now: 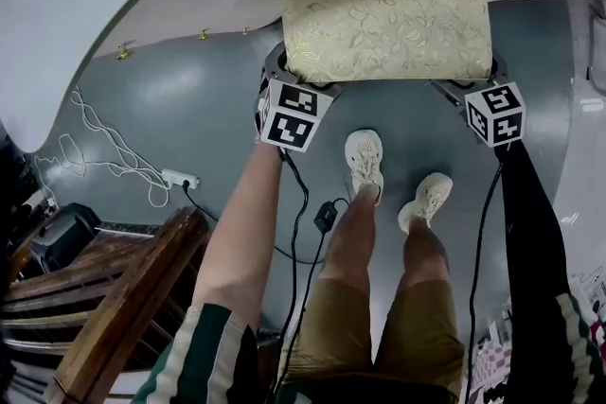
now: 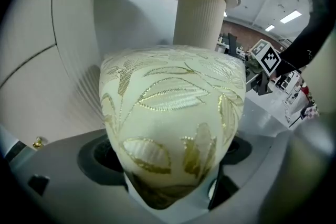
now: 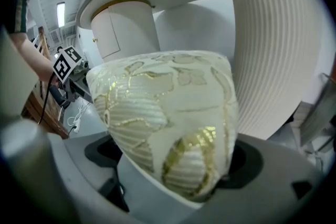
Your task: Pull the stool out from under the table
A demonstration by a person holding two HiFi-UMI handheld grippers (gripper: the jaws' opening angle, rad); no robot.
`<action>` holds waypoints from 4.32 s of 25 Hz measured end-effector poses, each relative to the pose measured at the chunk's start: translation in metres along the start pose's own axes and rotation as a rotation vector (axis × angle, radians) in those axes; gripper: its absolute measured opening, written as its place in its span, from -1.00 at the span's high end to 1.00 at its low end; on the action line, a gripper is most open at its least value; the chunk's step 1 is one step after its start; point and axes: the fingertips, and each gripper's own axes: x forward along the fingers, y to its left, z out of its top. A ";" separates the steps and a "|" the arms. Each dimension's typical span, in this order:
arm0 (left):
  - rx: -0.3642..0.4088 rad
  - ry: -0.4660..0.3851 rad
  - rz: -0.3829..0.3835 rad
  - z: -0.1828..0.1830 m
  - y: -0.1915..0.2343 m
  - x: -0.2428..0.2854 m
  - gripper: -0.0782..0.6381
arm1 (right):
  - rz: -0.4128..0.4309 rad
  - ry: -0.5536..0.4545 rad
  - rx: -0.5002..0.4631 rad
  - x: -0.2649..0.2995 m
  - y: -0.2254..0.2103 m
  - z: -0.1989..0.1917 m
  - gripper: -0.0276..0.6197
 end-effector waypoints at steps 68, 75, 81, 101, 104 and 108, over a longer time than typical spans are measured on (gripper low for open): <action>-0.235 0.221 0.044 -0.017 -0.026 -0.010 -0.62 | 0.261 0.324 -0.012 0.020 -0.014 -0.014 -0.74; -0.262 0.236 0.028 -0.016 -0.026 -0.015 -0.61 | 0.272 0.372 -0.012 0.017 -0.013 -0.010 -0.74; -0.253 0.230 0.038 -0.019 -0.028 -0.014 -0.61 | 0.269 0.387 -0.027 0.018 -0.013 -0.015 -0.73; -0.333 0.350 -0.096 -0.010 -0.033 -0.032 -0.61 | 0.310 0.591 0.063 -0.014 -0.002 -0.008 -0.72; -0.345 0.364 -0.102 -0.009 -0.033 -0.032 -0.61 | 0.317 0.614 0.062 -0.013 -0.003 -0.007 -0.72; -0.361 0.389 -0.092 -0.012 -0.034 -0.030 -0.60 | 0.336 0.634 0.050 -0.009 -0.006 -0.009 -0.72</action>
